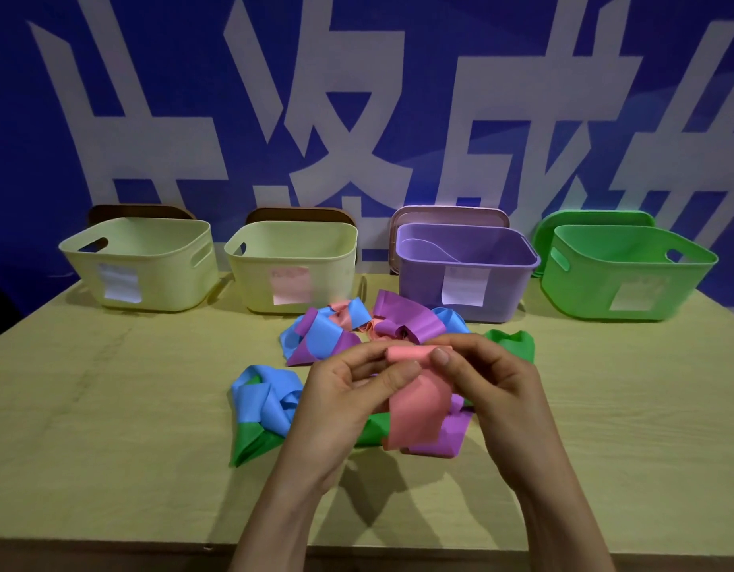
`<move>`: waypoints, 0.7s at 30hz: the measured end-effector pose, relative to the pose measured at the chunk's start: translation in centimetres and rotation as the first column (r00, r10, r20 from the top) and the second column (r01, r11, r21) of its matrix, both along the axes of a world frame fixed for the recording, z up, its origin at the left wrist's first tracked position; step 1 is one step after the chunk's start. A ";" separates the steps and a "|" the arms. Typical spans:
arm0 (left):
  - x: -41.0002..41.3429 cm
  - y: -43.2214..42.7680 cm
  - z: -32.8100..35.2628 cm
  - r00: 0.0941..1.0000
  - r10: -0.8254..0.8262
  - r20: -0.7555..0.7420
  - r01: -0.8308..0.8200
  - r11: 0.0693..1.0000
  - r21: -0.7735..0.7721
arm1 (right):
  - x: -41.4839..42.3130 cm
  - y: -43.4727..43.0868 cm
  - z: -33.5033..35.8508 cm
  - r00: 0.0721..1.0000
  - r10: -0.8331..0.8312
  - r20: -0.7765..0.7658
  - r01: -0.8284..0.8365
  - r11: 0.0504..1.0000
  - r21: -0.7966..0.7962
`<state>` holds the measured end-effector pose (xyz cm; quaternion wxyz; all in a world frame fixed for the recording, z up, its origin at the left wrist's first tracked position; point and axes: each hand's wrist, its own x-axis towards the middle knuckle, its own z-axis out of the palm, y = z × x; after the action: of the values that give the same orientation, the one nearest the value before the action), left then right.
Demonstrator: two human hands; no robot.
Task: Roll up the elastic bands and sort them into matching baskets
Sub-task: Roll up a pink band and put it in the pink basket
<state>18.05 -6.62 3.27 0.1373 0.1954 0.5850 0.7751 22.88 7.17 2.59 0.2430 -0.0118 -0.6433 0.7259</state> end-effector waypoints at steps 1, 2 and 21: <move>0.0 0.0 -0.1 1.000 -0.001 0.017 0.001 1.000 0.010 | 0.0 -0.1 0.0 1.000 0.002 -0.003 -0.002 1.000 -0.005; -0.1 -0.1 -0.1 1.000 -0.002 0.029 0.002 1.000 0.012 | 0.0 -0.2 -0.1 1.000 -0.001 -0.007 0.001 1.000 -0.003; 0.2 -0.2 -0.2 0.994 0.074 0.080 -0.075 0.997 0.011 | 0.2 0.5 0.0 0.987 0.051 -0.155 -0.012 0.970 0.243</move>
<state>18.20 -6.87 3.07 0.1303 0.1435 0.5806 0.7908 23.04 7.65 2.62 0.2818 0.0864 -0.7054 0.6446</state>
